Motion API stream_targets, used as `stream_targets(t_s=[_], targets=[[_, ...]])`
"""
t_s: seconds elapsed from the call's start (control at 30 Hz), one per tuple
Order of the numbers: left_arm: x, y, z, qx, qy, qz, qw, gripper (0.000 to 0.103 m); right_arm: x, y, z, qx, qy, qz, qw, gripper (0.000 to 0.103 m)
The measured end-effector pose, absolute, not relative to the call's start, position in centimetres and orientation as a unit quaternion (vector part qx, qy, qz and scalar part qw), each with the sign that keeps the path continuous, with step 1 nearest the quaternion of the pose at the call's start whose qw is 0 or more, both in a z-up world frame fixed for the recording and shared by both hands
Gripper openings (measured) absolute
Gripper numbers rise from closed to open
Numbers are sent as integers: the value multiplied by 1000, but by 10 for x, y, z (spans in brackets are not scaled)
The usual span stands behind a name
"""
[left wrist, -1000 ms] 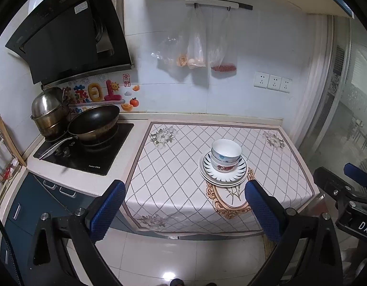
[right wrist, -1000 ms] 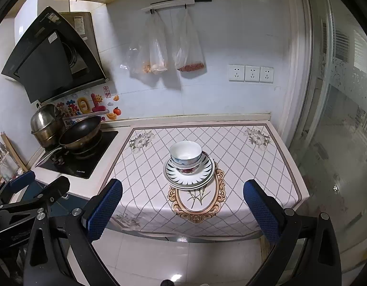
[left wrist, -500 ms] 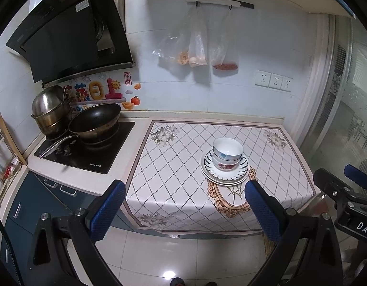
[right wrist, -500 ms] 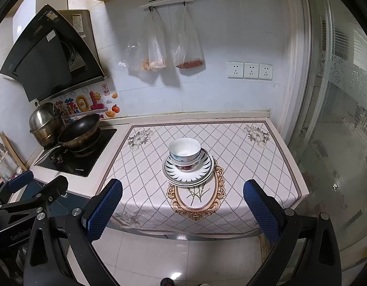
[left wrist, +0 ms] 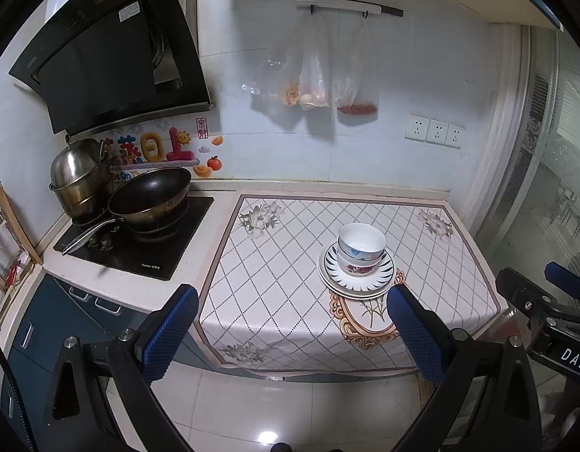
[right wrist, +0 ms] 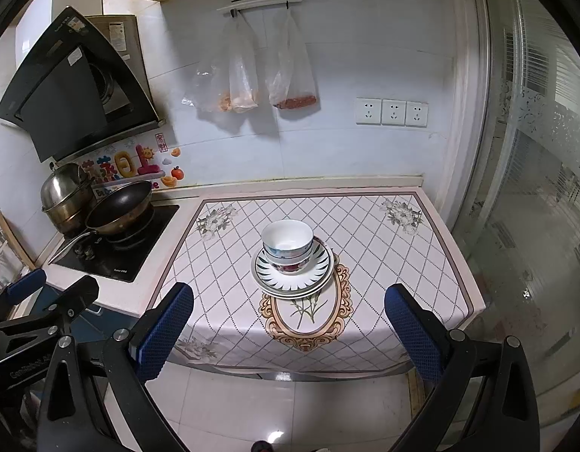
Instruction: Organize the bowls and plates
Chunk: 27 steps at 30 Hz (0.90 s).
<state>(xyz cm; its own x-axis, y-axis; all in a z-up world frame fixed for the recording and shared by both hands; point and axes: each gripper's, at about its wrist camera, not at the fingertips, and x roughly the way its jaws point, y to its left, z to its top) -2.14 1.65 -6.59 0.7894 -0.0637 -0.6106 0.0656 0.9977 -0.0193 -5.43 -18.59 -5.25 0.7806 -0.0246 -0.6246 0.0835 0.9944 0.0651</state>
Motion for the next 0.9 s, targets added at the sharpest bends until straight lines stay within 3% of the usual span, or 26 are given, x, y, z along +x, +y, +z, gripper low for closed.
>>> stream_targets(t_s=[0.9], targets=[[-6, 16, -66, 8, 323, -29, 946, 103, -36, -188, -63, 47, 342, -38, 938, 103]])
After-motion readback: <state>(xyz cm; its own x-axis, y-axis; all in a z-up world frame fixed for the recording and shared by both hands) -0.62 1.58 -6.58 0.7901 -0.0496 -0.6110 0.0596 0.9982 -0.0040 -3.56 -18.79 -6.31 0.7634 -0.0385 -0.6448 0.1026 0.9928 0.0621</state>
